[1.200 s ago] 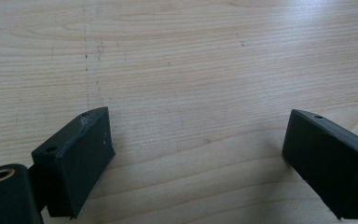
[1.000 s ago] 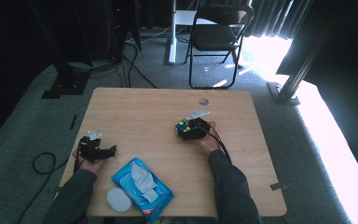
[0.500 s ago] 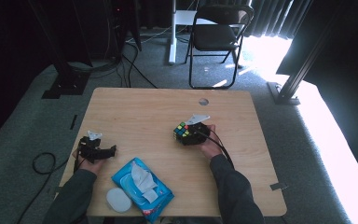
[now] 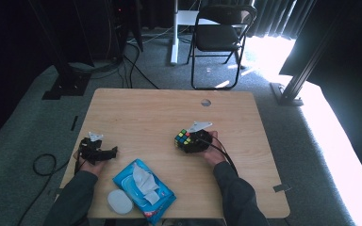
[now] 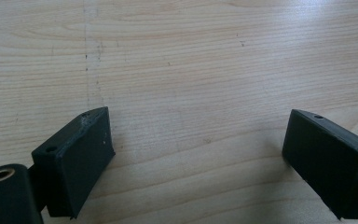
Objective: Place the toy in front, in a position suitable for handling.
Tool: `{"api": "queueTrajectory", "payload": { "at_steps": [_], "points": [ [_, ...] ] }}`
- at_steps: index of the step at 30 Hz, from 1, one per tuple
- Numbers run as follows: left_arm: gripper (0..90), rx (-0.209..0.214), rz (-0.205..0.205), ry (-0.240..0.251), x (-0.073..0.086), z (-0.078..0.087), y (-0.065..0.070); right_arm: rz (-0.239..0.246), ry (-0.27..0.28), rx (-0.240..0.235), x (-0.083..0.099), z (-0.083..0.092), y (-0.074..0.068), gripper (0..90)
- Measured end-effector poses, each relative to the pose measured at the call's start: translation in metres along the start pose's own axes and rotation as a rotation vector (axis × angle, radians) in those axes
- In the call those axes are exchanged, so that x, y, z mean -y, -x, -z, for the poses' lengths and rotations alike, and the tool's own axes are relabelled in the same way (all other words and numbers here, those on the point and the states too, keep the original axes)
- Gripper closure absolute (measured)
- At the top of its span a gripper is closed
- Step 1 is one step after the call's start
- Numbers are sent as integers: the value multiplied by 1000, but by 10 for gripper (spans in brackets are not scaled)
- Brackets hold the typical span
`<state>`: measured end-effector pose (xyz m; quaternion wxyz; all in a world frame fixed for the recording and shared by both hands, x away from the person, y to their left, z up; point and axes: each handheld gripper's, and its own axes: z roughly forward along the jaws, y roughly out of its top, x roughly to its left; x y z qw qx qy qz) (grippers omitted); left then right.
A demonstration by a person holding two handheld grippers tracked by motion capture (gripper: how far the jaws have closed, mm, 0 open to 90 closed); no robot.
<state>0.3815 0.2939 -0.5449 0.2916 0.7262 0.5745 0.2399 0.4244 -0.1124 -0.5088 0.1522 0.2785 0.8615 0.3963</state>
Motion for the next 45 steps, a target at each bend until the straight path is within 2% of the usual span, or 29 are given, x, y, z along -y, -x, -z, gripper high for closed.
{"api": "queueTrajectory", "payload": {
  "at_steps": [12, 18, 24, 31, 37, 45],
  "points": [
    [85, 0, -1, -2, 0, 0, 0, 23, -21, -21, 4, -10, -9, 337],
    [85, 0, 0, -1, 0, 0, 0, 13, -18, -41, 6, -10, -8, 333],
    [85, 0, 0, -1, 0, 0, 0, -1, -3, -34, 9, -5, -7, 267],
    [85, -1, 1, -1, 0, 0, 0, -14, 2, -32, 21, 3, -8, 238],
    [85, -2, 1, -2, 0, 0, 0, -11, -11, -29, 34, 7, -9, 231],
    [86, -5, 4, -2, 0, 1, 1, -31, -26, -24, 49, 12, -5, 235]
  ]
}}
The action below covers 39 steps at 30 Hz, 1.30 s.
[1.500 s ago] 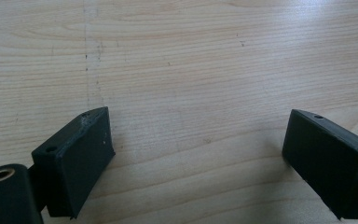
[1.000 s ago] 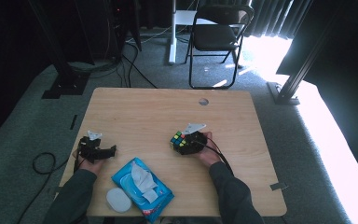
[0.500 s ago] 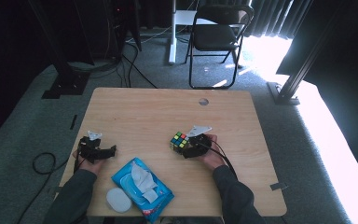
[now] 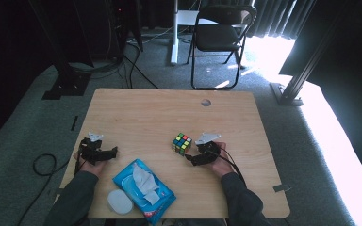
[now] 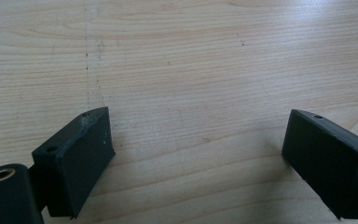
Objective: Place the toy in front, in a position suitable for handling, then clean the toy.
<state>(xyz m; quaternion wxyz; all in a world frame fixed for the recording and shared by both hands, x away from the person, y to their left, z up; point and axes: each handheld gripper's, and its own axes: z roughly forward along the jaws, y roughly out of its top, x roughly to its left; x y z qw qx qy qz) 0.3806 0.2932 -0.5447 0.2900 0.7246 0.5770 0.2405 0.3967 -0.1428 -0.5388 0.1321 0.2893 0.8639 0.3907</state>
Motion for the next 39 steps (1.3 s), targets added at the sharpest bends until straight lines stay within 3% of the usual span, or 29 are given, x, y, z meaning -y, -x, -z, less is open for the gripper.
{"api": "queueTrajectory", "payload": {
  "at_steps": [8, 15, 26, 33, 34, 39],
  "points": [
    [87, 1, -3, 1, 1, 1, 0, -12, -26, 1, 9, 3, 2, 240],
    [187, 0, 0, 3, 0, 3, 2, -9, -32, 0, 14, 3, 3, 243],
    [219, 43, -9, 6, -3, 9, 9, -7, -23, -1, 16, 4, 3, 239],
    [221, 120, -14, 41, -8, 22, 14, -16, -28, 16, 16, 3, 4, 196],
    [221, 149, -33, 50, -10, 27, 18, -18, -29, 18, 16, 3, 4, 196],
    [221, 197, -68, 64, -11, 35, 24, -52, -32, 54, 17, 4, 0, 174]
  ]
}}
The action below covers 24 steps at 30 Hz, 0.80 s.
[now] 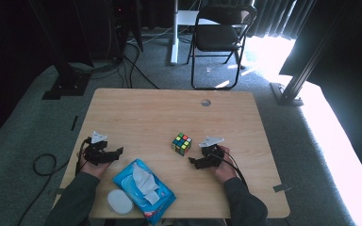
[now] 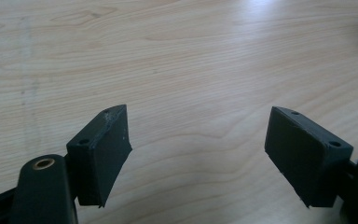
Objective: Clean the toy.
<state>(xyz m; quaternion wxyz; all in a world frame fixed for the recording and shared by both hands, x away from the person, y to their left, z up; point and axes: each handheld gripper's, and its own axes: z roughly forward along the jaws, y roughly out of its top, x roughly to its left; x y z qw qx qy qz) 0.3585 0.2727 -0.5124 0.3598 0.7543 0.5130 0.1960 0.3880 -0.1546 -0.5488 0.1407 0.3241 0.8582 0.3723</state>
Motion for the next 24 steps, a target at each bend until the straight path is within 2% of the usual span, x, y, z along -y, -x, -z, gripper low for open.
{"api": "queueTrajectory", "payload": {
  "at_steps": [2, 6, 9, 14, 19, 24],
  "points": [
    [221, 32, -8, 19, -1, 5, 3, -6, -1, 6, 0, 0, -1, 173],
    [221, 64, -30, 45, -3, 17, 11, -21, -2, 20, 0, 0, -2, 166],
    [240, 105, -4, 42, -5, 24, 13, -29, -2, 26, 1, 1, -3, 166],
    [309, 153, -12, 42, -9, 35, 21, -36, -3, 32, 1, 1, -4, 166],
    [378, 203, -47, 49, -13, 44, 33, -23, -8, 23, 1, 1, -5, 139],
    [397, 236, -74, 58, -17, 53, 44, -24, -8, 23, 1, 1, -5, 139]
  ]
}}
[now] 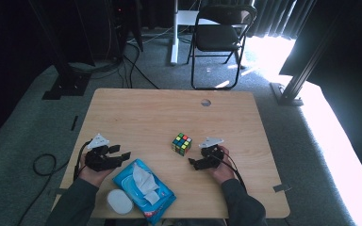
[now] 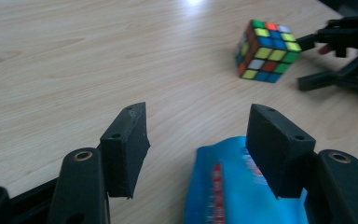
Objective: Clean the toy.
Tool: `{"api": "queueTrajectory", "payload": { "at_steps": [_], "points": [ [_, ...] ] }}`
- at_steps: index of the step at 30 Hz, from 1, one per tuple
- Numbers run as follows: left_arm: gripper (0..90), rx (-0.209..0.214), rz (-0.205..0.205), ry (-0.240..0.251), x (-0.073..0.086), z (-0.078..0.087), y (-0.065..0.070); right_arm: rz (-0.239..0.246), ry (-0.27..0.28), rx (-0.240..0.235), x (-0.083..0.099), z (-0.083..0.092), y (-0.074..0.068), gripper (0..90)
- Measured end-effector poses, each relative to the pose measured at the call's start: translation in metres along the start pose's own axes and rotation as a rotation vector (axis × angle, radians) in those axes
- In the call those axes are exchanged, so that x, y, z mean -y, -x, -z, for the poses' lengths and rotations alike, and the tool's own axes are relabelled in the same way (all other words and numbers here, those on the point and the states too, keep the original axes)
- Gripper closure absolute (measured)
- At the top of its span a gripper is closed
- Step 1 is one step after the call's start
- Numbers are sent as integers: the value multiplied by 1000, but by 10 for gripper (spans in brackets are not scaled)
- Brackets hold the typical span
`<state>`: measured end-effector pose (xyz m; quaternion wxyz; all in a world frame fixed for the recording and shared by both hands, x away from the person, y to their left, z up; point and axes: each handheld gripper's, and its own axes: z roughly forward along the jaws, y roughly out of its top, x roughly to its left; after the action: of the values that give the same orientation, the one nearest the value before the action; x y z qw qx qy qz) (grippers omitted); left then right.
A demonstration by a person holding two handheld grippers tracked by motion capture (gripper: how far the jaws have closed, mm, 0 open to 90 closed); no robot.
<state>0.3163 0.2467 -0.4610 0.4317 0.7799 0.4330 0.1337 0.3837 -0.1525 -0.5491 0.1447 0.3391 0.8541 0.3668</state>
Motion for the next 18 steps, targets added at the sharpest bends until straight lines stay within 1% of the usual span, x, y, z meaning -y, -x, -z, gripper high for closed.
{"api": "queueTrajectory", "payload": {
  "at_steps": [1, 2, 3, 4, 5, 6, 10, 13, 14, 15, 17, 18],
  "points": [
    [402, 0, 0, 0, 0, 0, 0, 0, 0, 0, 0, 0, 0, 139],
    [402, 5, -12, 0, -1, 2, 4, -1, 0, 0, 0, 0, 0, 139],
    [411, 19, -24, 3, -2, 3, 8, 0, 0, 0, 0, 0, 0, 139],
    [412, 19, -24, 3, -2, 3, 8, 0, 0, 0, 0, 0, 0, 139],
    [412, 41, -35, 6, -2, 5, 10, 0, -1, 0, 0, 0, 0, 139],
    [412, 54, -39, 8, -3, 5, 11, 0, 0, 1, 0, 0, 0, 139],
    [413, 84, -74, 9, -4, 10, 20, 0, 0, 1, 0, 0, 0, 139],
    [412, 86, -79, 8, -3, 11, 22, -1, -1, 1, 0, 0, 0, 139],
    [412, 98, -79, 10, -3, 13, 23, -1, -1, 1, 0, 0, 0, 139],
    [413, 98, -79, 10, -3, 13, 23, -1, -1, 1, 0, 0, 0, 139],
    [414, 124, -74, 15, -3, 14, 25, 0, -1, 1, 0, 0, 0, 139],
    [415, 124, -74, 15, -3, 14, 25, 0, -1, 1, 0, 0, 0, 139]
  ]
}}
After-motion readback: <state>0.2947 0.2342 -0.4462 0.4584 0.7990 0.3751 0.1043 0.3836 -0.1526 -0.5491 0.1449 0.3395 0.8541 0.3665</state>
